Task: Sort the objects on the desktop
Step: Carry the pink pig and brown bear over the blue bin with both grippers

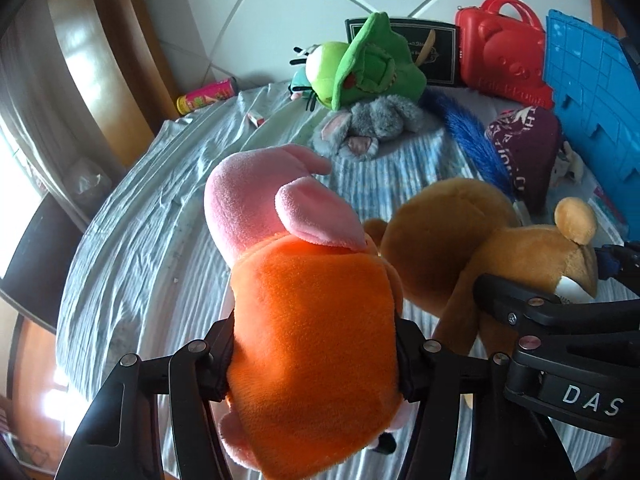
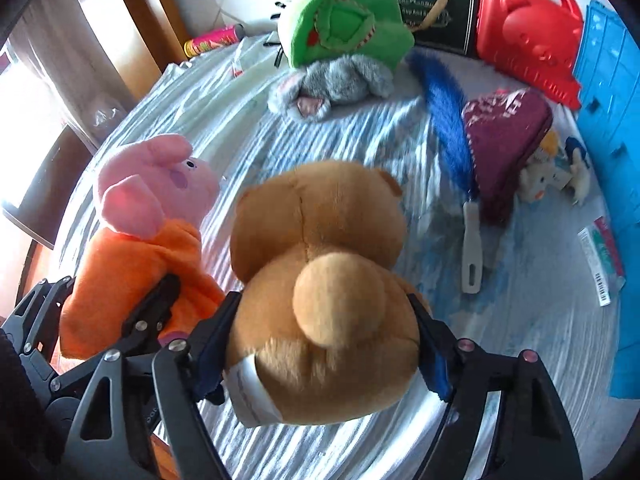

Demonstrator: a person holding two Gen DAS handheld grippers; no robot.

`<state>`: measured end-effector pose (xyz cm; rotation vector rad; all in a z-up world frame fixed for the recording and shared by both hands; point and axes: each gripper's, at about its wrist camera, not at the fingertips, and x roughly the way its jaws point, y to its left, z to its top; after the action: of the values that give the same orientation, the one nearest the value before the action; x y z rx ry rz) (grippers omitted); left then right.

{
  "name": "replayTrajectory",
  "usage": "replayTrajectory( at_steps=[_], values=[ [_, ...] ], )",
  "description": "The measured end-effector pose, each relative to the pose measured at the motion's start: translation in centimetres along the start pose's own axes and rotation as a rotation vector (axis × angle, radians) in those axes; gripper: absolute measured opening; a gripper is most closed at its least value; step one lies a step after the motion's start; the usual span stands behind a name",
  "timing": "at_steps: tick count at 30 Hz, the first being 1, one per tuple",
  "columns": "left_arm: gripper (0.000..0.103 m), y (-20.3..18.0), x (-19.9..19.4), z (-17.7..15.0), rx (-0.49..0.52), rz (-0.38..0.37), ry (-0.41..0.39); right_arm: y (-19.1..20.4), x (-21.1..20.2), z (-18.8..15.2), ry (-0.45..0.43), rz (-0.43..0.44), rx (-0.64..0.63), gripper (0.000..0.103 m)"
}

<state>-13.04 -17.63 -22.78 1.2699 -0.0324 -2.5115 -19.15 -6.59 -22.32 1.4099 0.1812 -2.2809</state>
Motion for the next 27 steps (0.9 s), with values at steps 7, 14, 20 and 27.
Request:
replayTrajectory(
  at_steps=[7,14,20,27],
  values=[
    [0.058,1.1,-4.2,1.3,0.003,-0.029,-0.104,0.7,-4.9,0.8,-0.119,-0.060,-0.007,0.072],
    [0.058,2.1,-8.8,2.8,0.000,-0.082,-0.217,1.7,-10.6,1.9,-0.235,-0.132,-0.028,0.069],
    [0.058,2.5,-11.3,3.1,-0.003,-0.125,-0.270,2.2,-13.4,2.6,-0.279,-0.178,-0.040,0.068],
    [0.058,2.6,-12.6,3.5,-0.005,-0.151,-0.297,2.8,-15.1,2.9,-0.306,-0.197,-0.051,0.068]
  ],
)
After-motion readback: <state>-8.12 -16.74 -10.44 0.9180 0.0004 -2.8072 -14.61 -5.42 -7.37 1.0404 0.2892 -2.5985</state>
